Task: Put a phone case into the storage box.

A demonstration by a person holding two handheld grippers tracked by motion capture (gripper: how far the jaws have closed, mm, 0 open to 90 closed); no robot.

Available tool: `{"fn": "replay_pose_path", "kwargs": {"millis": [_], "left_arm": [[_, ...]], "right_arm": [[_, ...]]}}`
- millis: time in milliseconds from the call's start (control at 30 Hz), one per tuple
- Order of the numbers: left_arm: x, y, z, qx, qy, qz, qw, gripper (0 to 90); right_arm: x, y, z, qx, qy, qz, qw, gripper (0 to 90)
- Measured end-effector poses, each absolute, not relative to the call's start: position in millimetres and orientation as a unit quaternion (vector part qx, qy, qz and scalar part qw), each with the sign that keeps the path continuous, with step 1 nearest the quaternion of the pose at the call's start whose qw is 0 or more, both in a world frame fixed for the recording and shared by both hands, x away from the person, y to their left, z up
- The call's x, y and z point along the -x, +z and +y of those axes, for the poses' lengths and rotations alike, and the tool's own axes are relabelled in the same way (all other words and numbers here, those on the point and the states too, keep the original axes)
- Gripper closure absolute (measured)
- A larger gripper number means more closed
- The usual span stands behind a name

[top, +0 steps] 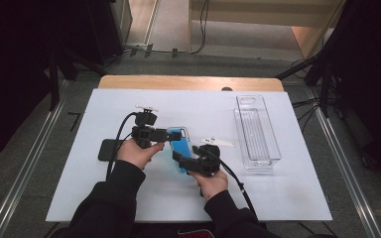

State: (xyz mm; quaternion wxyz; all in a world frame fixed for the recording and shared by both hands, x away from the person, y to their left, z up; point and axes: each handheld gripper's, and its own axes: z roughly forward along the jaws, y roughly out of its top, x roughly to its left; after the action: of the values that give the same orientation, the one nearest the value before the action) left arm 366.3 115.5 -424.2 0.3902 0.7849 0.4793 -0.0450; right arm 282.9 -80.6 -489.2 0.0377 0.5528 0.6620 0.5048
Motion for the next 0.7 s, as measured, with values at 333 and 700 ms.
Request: {"fn": "replay_pose_path", "kwargs": {"millis": [333, 700], "left_arm": [[-370.7, -428.9, 113.4, -0.766, -0.063, 0.508, 0.39, 58.3], [-371.1, -428.9, 113.6, -0.737, -0.111, 0.517, 0.42, 80.1]], "right_arm": [[-280.0, -489.3, -75.8, -0.552, 0.522, 0.649, 0.04, 14.6], [-278.2, -492.5, -75.0, -0.544, 0.533, 0.646, 0.059, 14.6]]}}
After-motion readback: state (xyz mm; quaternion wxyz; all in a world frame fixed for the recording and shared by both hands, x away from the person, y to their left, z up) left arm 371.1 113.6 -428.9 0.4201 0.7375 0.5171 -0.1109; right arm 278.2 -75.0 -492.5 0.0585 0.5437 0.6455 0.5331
